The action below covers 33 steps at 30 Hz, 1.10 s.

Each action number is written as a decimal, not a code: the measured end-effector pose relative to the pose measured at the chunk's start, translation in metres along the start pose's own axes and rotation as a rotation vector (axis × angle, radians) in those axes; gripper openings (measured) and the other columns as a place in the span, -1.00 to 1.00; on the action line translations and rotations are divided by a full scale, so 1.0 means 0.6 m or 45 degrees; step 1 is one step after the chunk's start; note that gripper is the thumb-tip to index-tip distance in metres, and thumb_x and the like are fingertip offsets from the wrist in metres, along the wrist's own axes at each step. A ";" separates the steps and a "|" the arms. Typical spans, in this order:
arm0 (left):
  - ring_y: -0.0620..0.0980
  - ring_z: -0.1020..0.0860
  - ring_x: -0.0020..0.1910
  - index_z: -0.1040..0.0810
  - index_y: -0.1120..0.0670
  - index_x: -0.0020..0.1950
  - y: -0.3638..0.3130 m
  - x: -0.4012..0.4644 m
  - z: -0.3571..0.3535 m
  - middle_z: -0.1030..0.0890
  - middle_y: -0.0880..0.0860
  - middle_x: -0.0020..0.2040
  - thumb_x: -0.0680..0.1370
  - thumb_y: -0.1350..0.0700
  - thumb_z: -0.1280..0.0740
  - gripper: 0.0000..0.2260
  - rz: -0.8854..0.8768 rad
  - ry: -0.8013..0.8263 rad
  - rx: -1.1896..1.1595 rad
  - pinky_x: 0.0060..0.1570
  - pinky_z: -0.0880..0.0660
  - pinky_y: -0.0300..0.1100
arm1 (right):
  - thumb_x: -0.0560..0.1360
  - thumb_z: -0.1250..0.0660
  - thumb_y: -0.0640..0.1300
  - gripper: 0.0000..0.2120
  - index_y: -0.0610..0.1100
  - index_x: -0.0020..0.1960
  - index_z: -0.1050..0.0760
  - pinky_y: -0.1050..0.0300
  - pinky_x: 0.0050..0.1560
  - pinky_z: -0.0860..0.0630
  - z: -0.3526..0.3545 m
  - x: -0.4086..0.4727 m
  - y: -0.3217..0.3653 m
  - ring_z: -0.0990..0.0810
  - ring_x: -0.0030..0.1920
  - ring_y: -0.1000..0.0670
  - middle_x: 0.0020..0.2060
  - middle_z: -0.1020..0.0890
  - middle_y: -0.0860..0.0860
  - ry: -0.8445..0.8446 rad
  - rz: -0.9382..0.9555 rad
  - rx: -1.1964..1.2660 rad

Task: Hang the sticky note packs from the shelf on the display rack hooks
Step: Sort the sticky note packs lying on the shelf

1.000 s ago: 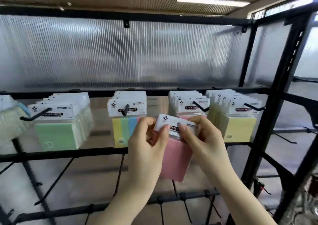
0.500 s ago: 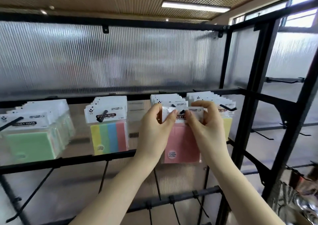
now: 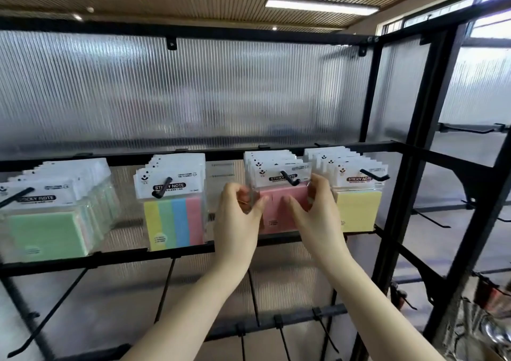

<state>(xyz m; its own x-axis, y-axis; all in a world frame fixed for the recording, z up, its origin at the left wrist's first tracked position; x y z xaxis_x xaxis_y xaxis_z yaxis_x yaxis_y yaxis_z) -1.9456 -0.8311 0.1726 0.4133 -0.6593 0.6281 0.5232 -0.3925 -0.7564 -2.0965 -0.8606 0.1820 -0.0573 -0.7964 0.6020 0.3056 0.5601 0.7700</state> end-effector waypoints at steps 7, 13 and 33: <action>-0.05 -0.55 -0.15 -0.49 0.10 -0.02 0.019 0.021 -0.006 -0.58 -0.01 -0.13 0.49 0.00 -0.41 -0.79 0.037 0.002 0.062 -0.10 -0.53 -0.08 | 0.52 -0.37 -0.09 -0.61 -0.18 0.26 -0.37 0.24 -0.03 -0.50 -0.023 0.020 -0.023 -0.55 -0.09 0.14 -0.11 -0.56 0.09 0.041 -0.080 -0.023; -0.03 -0.55 -0.13 -0.50 0.13 -0.02 0.019 0.021 -0.007 -0.58 0.01 -0.12 0.52 0.01 -0.37 -0.80 0.052 0.022 0.074 -0.07 -0.53 -0.05 | 0.52 -0.38 -0.09 -0.70 -0.05 0.16 -0.33 0.46 -0.21 -0.44 -0.030 0.021 -0.033 -0.51 -0.17 0.36 -0.16 -0.53 0.16 0.033 -0.128 0.005; -0.31 -0.49 -0.17 -0.56 -0.03 0.02 0.059 -0.085 0.169 -0.54 -0.22 -0.19 0.59 0.05 -0.24 -0.89 -0.012 0.979 0.241 -0.16 -0.37 -0.45 | 0.60 -0.21 -0.04 -0.68 -0.26 -0.13 -0.55 -0.09 -0.11 -0.53 -0.146 -0.161 -0.036 -0.57 -0.23 -0.12 -0.26 -0.64 -0.16 0.365 -0.586 -0.172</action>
<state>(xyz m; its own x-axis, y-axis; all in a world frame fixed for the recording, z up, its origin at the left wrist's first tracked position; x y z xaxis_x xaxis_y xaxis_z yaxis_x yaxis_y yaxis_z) -1.8727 -0.7464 0.1320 -0.1865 -0.9419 0.2794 0.6705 -0.3299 -0.6645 -2.0141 -0.8157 0.0888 0.0412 -0.9926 0.1143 0.4302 0.1209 0.8946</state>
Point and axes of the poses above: each hand's wrist, its own x-axis towards the middle knuckle, its own z-axis out of the back of the hand, y = z × x, the point moved 5 cm from there along x, towards the middle knuckle
